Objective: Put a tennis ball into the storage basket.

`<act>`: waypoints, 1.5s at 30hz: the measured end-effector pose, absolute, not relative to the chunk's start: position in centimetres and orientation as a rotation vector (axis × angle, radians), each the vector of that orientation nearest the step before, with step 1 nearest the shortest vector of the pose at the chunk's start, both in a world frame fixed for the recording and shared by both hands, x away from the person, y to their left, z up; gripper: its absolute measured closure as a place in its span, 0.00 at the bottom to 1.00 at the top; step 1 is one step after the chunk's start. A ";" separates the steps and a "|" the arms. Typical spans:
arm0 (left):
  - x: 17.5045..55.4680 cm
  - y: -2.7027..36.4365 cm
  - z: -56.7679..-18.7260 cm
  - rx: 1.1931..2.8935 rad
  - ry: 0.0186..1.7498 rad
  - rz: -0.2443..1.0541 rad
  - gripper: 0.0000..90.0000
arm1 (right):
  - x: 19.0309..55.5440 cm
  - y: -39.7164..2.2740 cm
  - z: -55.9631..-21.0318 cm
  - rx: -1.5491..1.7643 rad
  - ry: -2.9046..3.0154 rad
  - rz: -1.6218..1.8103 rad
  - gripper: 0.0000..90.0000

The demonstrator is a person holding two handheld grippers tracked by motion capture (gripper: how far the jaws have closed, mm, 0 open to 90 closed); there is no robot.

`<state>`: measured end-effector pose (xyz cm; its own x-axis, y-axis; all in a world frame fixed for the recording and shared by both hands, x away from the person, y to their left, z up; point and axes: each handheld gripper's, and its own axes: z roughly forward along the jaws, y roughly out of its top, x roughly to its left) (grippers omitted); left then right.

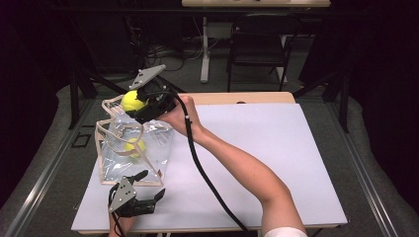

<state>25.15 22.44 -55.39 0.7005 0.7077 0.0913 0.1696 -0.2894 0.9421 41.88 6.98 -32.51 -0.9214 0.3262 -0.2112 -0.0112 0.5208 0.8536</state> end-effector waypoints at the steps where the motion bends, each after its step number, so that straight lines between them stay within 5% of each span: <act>1: 25.1 22.4 -55.4 1.822 0.690 0.618 0.18 | 41.9 7.0 -32.5 0.261 2.419 1.362 0.29; 45: 25.2 22.5 -55.4 1.826 0.685 0.612 0.18 | 42.2 9.7 -34.0 0.225 2.502 1.298 0.29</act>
